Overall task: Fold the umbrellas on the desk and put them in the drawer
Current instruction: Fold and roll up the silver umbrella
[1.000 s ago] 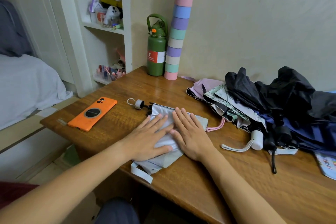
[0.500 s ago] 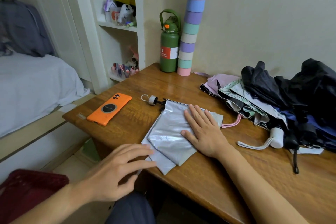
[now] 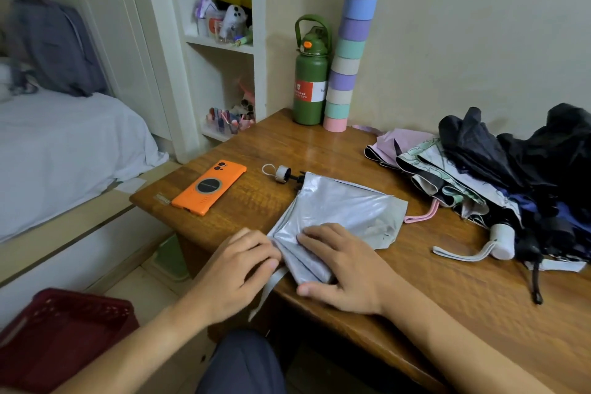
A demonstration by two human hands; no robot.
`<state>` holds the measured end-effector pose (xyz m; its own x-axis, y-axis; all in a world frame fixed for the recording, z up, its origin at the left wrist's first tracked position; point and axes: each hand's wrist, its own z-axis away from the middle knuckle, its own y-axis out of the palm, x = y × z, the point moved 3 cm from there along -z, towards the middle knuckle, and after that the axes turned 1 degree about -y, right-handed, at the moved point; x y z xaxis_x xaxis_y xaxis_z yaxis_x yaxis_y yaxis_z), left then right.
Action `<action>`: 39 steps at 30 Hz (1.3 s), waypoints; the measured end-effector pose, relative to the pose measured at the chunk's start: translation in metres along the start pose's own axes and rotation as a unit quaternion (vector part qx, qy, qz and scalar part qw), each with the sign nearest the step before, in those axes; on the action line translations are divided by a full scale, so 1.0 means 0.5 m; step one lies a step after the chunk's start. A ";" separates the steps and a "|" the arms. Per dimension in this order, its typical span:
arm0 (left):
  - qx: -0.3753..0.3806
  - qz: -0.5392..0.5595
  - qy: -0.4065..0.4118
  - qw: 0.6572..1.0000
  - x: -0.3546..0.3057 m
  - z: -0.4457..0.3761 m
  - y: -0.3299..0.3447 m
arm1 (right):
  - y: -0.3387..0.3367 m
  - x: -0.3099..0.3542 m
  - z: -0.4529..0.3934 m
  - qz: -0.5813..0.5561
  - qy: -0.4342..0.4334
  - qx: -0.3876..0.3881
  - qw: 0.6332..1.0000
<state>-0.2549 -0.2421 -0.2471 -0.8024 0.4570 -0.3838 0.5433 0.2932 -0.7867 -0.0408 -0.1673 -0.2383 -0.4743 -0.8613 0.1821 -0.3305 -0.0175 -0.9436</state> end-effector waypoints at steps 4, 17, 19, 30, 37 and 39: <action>0.024 0.018 -0.016 0.999 0.007 -0.035 0.004 | 0.015 0.039 -0.003 0.031 0.004 0.018 0.999; -0.007 0.017 0.000 1.000 -0.011 -0.016 0.012 | 0.006 -0.001 -0.003 -0.091 0.085 -0.060 0.990; -0.017 0.017 0.019 1.000 -0.013 -0.008 0.015 | 0.003 -0.008 -0.003 -0.135 0.140 -0.090 0.977; 0.041 -0.027 0.013 0.999 -0.018 -0.078 0.029 | -0.018 -0.005 -0.002 -0.227 0.151 -0.080 0.959; 0.010 0.014 -0.008 1.000 -0.011 -0.107 0.033 | 0.001 -0.036 -0.009 -0.125 0.122 -0.112 0.978; -0.008 0.047 -0.031 0.998 -0.010 -0.103 0.032 | -0.011 -0.052 -0.009 -0.182 0.183 -0.151 0.954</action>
<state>-0.2295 -0.1964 -0.2331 -0.7610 0.4307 -0.4851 0.6206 0.2653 -0.7379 -0.0303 -0.1426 -0.2365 -0.5178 -0.5895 0.6199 -0.7222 -0.0872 -0.6861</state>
